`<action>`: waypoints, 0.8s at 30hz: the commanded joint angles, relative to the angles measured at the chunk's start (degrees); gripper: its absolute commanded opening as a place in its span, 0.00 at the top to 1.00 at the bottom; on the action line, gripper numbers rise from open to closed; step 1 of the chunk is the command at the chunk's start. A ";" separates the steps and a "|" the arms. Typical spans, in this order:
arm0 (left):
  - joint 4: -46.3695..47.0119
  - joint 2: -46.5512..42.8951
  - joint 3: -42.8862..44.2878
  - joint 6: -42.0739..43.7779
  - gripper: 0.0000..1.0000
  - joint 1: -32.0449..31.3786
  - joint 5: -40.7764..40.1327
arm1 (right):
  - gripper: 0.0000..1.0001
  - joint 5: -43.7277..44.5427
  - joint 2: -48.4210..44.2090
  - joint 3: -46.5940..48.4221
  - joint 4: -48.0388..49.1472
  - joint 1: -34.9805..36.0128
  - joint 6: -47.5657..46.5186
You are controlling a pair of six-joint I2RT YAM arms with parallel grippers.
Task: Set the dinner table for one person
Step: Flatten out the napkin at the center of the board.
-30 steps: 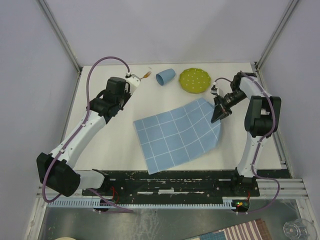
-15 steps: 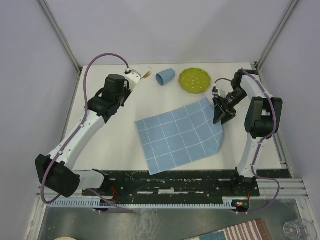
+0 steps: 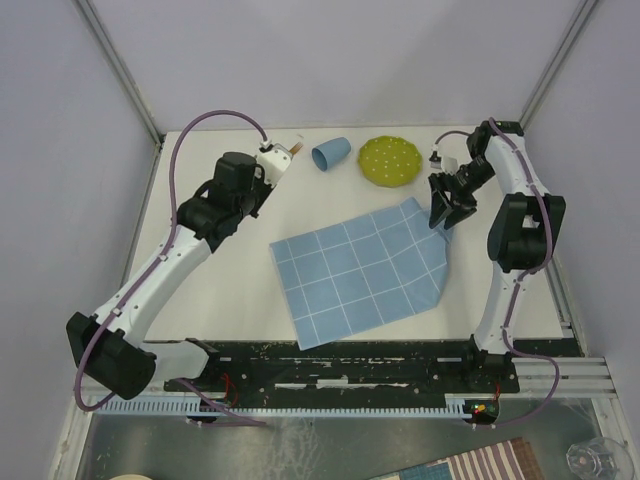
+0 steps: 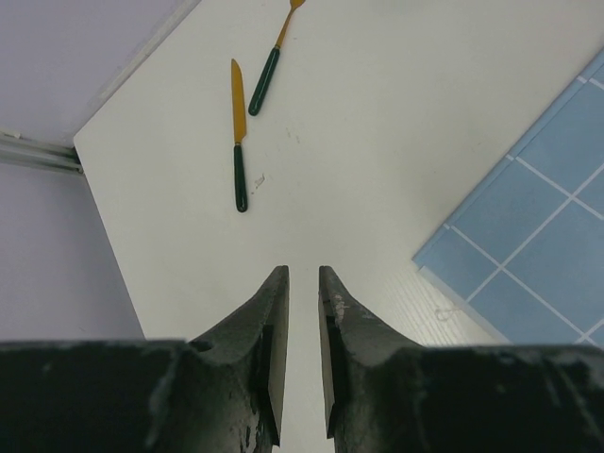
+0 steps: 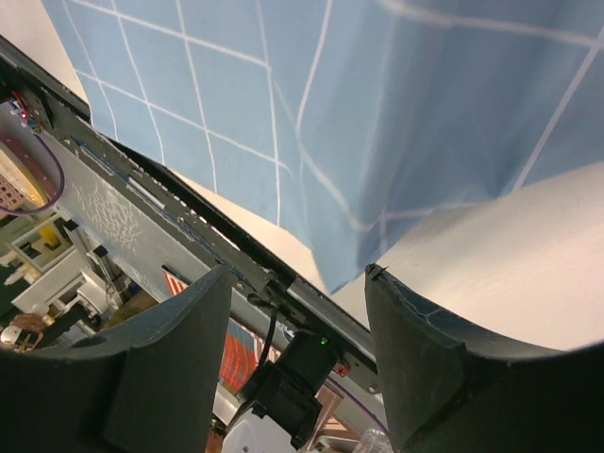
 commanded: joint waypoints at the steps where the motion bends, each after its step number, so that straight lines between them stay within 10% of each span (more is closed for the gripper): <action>1: 1.08 -0.89 0.48 -0.80 0.74 -0.70 0.20 | 0.33 0.14 6.56 4.66 -0.02 -0.10 0.64; 11: 1.18 -0.19 0.45 -0.27 0.74 -1.10 -0.50 | 0.33 0.91 15.49 13.03 -3.65 2.73 -0.81; 24: 2.02 -1.43 -1.05 0.99 0.74 -1.18 -2.27 | 0.61 4.76 16.22 11.62 -9.00 16.42 -7.20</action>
